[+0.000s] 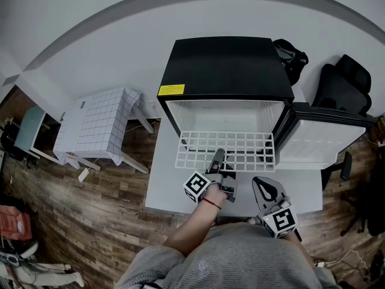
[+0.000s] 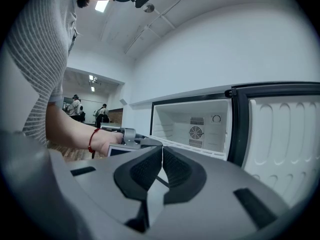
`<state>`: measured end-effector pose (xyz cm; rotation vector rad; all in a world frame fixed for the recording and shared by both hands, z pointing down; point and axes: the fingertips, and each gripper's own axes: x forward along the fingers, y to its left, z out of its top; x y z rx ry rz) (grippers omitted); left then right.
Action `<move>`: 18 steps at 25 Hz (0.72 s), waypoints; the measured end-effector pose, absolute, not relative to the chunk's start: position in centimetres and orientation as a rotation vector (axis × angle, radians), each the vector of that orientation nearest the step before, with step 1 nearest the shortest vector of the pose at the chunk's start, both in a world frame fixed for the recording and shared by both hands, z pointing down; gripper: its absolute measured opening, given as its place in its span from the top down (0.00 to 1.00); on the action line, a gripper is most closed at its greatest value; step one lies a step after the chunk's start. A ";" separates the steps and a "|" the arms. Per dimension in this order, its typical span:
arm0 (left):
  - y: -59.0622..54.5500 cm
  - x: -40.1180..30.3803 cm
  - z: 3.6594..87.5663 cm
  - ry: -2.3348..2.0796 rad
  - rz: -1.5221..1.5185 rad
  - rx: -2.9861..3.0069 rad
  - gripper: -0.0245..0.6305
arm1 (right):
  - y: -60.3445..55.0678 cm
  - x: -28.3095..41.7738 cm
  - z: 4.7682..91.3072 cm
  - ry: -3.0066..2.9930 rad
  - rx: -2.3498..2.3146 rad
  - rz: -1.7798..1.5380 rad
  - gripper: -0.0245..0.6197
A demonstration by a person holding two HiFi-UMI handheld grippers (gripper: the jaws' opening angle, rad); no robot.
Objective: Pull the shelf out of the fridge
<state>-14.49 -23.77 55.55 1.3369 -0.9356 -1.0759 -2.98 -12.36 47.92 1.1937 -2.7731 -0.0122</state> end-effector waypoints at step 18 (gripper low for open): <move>-19.4 -17.2 54.7 -1.079 -1.135 1.368 0.91 | -11.4 -2.7 47.5 -2.803 1.183 -0.012 0.94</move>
